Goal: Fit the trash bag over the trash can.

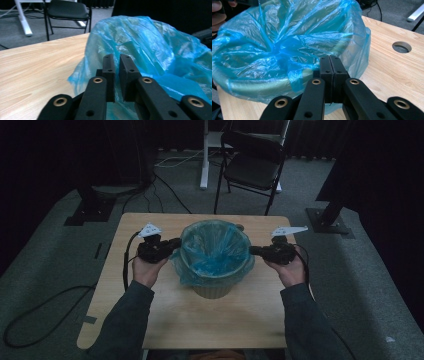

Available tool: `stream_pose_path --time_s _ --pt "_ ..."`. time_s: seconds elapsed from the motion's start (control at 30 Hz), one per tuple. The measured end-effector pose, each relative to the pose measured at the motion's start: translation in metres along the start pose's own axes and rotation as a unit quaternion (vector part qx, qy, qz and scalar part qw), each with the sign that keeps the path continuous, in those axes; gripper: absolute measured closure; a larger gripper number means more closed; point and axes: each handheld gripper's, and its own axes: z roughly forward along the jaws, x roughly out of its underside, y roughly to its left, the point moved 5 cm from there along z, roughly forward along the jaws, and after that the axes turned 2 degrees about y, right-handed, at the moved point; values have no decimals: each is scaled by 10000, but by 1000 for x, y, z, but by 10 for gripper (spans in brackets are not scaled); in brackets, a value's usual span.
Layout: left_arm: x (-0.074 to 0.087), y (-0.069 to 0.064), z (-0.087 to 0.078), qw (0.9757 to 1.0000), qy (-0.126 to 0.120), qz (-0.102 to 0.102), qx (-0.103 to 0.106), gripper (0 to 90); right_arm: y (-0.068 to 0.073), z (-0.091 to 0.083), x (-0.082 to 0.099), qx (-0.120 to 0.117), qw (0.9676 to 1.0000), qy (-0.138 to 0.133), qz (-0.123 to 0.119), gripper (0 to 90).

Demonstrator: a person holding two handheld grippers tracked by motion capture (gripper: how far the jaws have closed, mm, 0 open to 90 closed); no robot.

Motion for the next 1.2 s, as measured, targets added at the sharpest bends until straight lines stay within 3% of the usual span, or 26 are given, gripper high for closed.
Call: stream_pose_path --time_s 0.17,0.23,0.53,0.8,0.87,1.03,1.2 --pt "8 10 4 9995 185 -154 -187 848 -2 1 0 74 10000 46 48 896" --pt "12 13 7 9993 261 -226 -140 849 -3 2 0 112 9999 82 87 893" --pt "14 9 9 9994 278 -171 90 857 -2 2 3 63 9998 171 108 893" --pt "19 5 2 9985 332 96 426 869 0 -3 11 -74 9996 258 25 899" --pt "18 6 1 9985 329 156 421 845 0 -3 12 -90 9996 265 -1 898" --pt "12 13 -6 9993 252 197 183 797 -1 -3 9 54 9998 202 23 874" --pt "-1 11 -13 9992 103 335 166 755 -3 -4 6 187 9997 104 75 768"
